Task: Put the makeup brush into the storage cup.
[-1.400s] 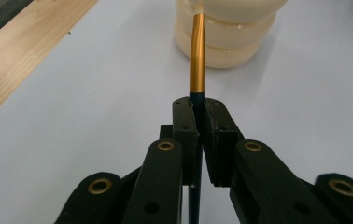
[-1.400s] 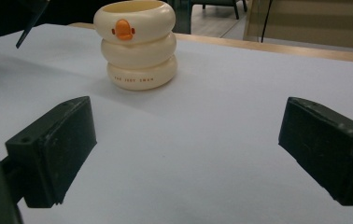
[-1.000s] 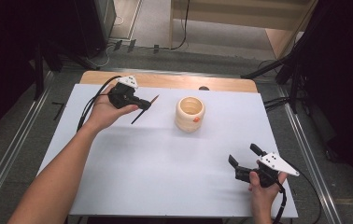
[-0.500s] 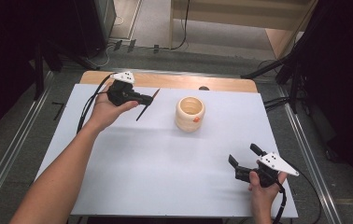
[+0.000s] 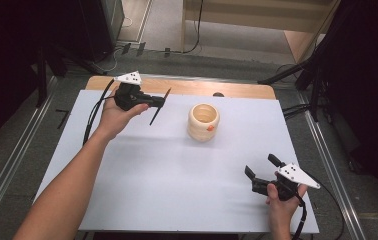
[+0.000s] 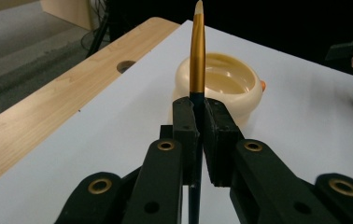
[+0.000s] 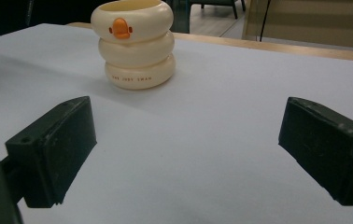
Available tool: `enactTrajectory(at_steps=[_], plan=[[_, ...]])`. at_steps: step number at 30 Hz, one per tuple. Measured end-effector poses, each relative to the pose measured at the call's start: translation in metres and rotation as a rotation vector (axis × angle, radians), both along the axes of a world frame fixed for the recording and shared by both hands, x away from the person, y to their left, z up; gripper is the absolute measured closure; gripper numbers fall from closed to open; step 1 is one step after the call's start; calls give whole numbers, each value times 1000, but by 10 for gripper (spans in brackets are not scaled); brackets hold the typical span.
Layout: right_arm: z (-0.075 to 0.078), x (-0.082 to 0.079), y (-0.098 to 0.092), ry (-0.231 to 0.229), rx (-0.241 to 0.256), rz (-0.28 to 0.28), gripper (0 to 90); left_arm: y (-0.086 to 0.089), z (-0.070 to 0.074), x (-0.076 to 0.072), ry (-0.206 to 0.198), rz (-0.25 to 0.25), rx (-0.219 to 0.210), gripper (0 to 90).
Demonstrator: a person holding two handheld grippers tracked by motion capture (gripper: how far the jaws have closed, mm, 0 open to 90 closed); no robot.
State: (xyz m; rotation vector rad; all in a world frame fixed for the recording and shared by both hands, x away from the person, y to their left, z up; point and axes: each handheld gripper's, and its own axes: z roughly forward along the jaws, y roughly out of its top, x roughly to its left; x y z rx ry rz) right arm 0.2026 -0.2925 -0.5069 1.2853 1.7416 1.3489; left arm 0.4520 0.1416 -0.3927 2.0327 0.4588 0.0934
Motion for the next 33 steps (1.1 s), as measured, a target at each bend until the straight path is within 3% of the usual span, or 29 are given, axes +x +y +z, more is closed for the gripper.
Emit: enactTrajectory(at_steps=[4,13,33], plan=[[0,0,0,-1,1,3,42,0,2,0,-7,12,-46,851],[0,0,0,-1,-2,-1,42,-8,6,-2,-34,17,-97,851],[0,0,-1,-2,-3,-1,43,-22,9,-2,-26,18,-225,851]])
